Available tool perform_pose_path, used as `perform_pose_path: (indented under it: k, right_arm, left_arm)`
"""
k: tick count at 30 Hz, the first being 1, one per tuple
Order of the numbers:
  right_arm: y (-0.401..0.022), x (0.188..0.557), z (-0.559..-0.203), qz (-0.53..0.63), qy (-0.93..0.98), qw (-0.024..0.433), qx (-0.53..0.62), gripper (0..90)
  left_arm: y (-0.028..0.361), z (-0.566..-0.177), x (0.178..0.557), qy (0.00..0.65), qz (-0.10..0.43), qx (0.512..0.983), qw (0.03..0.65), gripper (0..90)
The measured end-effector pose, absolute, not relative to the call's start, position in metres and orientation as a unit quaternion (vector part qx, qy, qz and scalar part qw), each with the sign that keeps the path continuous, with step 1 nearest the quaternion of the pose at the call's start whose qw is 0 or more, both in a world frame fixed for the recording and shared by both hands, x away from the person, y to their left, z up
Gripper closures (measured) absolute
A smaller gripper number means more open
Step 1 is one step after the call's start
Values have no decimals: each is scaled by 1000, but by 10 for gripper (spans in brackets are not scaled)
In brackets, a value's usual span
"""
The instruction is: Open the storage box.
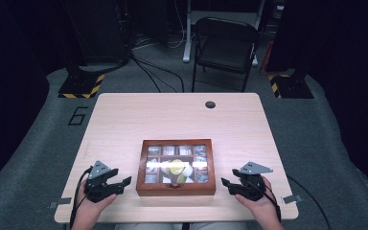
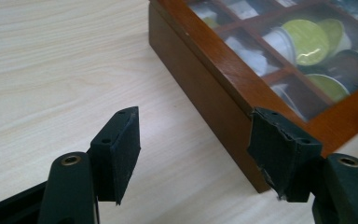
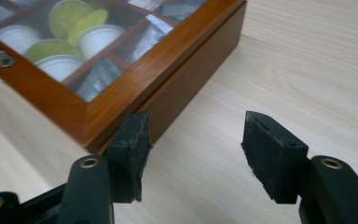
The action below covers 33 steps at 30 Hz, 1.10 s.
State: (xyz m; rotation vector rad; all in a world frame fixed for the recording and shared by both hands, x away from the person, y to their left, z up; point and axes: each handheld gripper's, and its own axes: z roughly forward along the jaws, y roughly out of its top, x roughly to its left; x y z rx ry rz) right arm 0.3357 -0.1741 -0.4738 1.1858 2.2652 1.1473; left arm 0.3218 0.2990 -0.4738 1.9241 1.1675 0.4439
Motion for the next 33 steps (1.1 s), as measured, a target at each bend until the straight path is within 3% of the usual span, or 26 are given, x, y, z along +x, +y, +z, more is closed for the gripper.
perform_pose_path:
  k: [14, 33]
  right_arm:
    - [-155, 311, -477, 411, 816, 142, 381, 421]
    - [-136, 315, -487, 389, 843, 143, 342, 599]
  left_arm:
    - [281, -473, 302, 436, 159, 783, 415, 336]
    - [280, -473, 302, 433, 152, 783, 420, 335]
